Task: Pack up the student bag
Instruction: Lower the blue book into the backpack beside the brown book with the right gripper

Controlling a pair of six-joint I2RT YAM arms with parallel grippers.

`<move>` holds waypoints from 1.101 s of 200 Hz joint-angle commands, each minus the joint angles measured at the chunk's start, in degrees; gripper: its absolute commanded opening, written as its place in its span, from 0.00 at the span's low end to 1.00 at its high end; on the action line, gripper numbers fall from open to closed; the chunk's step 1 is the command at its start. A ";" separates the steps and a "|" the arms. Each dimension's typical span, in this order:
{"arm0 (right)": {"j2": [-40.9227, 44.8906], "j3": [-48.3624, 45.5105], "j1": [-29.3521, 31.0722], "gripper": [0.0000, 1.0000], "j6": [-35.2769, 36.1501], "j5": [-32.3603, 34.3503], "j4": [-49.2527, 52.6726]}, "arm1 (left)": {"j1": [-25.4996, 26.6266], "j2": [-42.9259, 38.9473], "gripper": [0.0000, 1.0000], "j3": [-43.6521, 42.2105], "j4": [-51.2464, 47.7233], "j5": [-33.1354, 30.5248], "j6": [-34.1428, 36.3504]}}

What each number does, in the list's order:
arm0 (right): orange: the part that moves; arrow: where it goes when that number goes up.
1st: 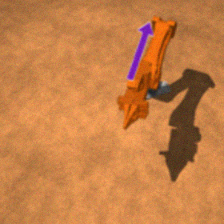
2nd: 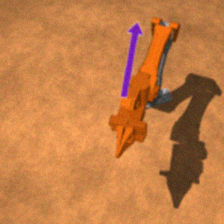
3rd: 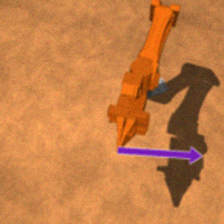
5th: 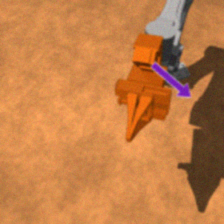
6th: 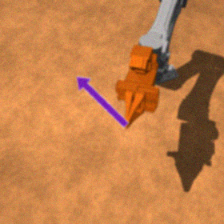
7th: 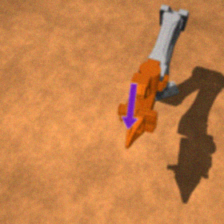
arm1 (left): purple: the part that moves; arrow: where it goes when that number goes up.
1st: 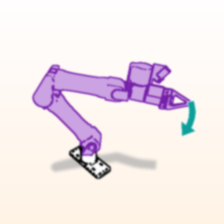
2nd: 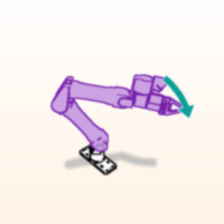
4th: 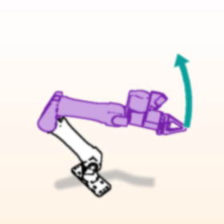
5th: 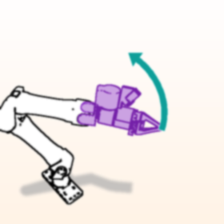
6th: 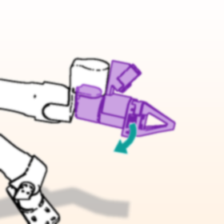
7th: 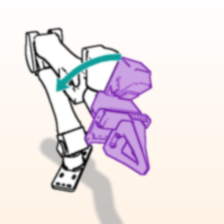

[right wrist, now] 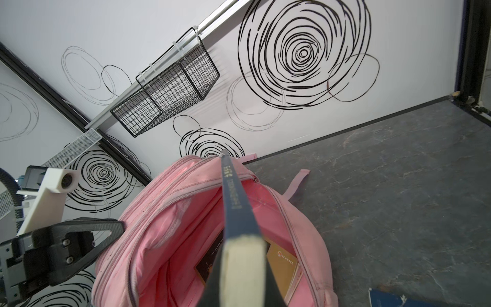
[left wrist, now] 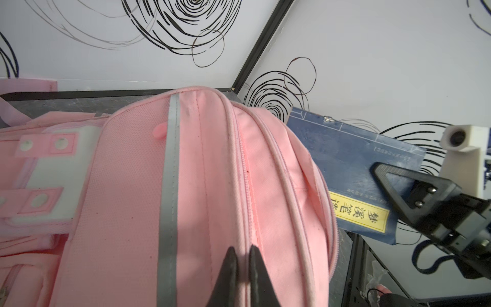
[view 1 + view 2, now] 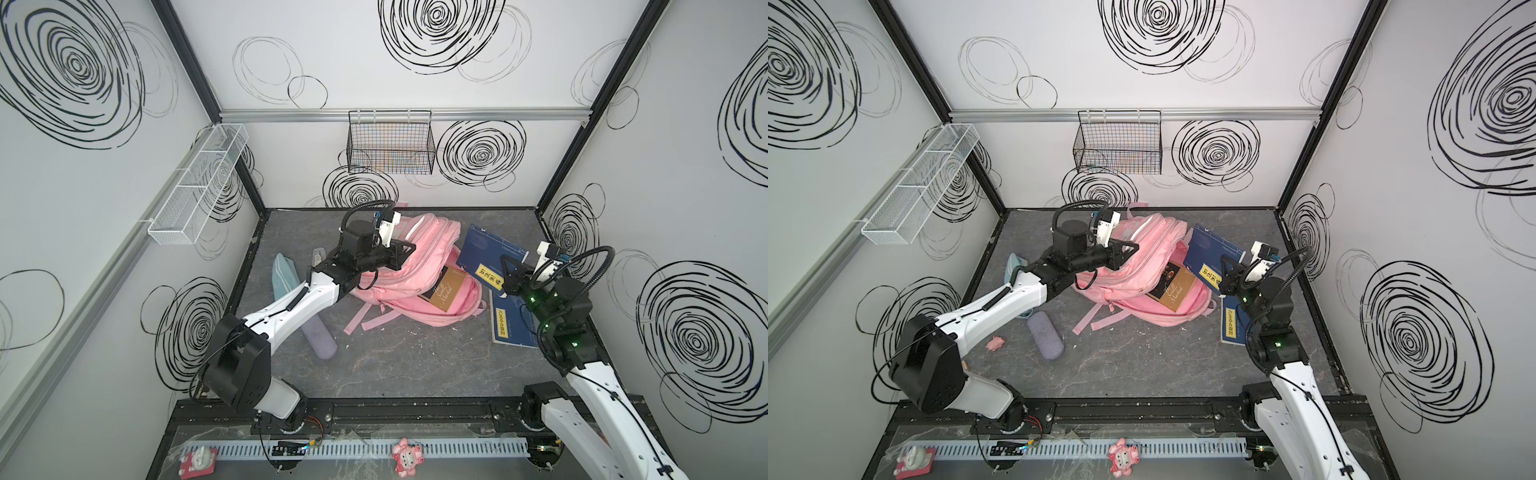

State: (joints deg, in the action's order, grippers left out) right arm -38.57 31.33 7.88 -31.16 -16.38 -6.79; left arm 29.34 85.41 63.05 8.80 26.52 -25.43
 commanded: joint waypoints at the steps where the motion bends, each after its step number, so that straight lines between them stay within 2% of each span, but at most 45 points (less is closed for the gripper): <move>1: -0.87 -0.63 0.64 0.00 -2.31 -0.76 -5.00 | -1.13 -4.57 0.00 -1.16 14.32 4.84 -2.32; 35: -3.33 -1.97 1.26 0.00 -6.65 0.08 -6.92 | -1.44 -5.65 0.00 -2.83 13.94 3.48 -1.61; 82: -7.17 -3.56 3.22 0.00 -14.36 -0.05 -9.38 | -3.06 -5.10 0.00 -4.86 19.43 5.67 -7.03; 110: -8.81 -6.62 5.74 0.00 -18.69 1.82 -15.26 | -3.06 -5.05 0.00 -5.01 19.80 6.02 -7.88; 145: -12.38 -10.34 9.26 0.00 -27.35 5.75 -24.44 | -3.05 -5.60 0.00 -5.48 20.38 5.91 -8.14; 172: -17.98 -9.85 11.18 0.00 -31.89 6.31 -29.13 | -3.04 -5.51 0.00 -5.57 20.63 5.91 -8.50; 220: -31.78 -5.96 12.60 0.00 -38.20 1.50 -37.13 | -3.04 -5.58 0.00 -5.39 20.18 6.18 -8.57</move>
State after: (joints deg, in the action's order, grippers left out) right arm -66.17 22.48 19.57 -63.66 -12.82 -33.19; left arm 26.87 82.91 56.58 18.00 31.05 -33.45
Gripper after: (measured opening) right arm 0.110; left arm 0.105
